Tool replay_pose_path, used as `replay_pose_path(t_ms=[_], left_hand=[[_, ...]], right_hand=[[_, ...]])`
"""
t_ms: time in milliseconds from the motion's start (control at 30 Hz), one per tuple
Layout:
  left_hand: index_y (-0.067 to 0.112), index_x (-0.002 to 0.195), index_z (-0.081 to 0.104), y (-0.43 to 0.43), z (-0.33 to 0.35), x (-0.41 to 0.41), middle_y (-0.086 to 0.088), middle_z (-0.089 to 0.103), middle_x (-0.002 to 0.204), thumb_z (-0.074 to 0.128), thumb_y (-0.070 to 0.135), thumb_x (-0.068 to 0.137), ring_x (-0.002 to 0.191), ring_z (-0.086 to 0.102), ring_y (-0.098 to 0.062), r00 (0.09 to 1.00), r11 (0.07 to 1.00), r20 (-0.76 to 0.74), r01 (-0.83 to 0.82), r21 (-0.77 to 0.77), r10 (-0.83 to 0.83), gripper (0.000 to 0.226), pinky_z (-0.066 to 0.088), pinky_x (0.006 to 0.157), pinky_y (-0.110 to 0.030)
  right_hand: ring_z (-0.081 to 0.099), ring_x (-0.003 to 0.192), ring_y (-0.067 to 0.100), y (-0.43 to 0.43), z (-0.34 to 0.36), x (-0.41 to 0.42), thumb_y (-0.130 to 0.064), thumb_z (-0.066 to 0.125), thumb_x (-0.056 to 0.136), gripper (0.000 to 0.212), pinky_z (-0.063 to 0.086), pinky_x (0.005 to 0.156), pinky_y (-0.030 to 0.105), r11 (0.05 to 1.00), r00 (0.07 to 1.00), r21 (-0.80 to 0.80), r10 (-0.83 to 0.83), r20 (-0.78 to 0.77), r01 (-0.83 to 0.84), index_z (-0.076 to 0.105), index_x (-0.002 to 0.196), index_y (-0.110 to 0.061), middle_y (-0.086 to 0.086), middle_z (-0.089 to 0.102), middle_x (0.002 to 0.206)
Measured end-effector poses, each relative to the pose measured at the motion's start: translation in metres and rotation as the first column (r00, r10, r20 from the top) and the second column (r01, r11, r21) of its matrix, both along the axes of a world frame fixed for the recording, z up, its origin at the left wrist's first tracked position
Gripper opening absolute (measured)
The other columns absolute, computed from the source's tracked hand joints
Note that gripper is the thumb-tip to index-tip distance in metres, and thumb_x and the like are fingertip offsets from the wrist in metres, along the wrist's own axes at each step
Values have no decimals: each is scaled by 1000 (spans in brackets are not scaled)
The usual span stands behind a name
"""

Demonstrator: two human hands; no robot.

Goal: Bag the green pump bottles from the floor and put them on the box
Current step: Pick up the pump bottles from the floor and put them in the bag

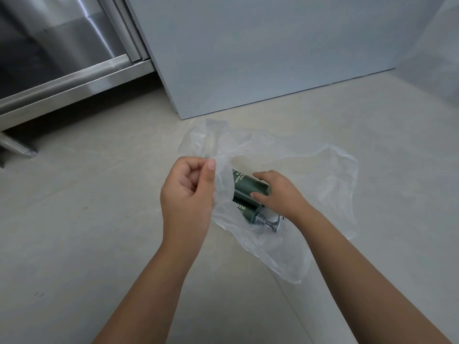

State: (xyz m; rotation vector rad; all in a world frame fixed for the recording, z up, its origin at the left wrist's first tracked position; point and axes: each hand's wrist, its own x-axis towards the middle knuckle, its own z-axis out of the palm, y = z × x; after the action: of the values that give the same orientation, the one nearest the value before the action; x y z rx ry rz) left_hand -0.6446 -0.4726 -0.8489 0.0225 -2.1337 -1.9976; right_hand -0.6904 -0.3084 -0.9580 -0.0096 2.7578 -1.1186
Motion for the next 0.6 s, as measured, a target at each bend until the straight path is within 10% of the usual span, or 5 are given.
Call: replay_pose_path(t_ms=[600], left_hand=[[24, 70, 53, 10, -22, 16, 11, 51, 45, 55, 18, 91, 40, 40, -4, 999, 997, 10, -31, 67, 31, 21, 35, 40, -15]], right_hand=[[60, 93, 27, 80, -6, 134, -17, 65, 81, 23, 45, 70, 30, 842, 838, 190, -423, -345, 504, 64, 101, -7, 9, 65, 95]])
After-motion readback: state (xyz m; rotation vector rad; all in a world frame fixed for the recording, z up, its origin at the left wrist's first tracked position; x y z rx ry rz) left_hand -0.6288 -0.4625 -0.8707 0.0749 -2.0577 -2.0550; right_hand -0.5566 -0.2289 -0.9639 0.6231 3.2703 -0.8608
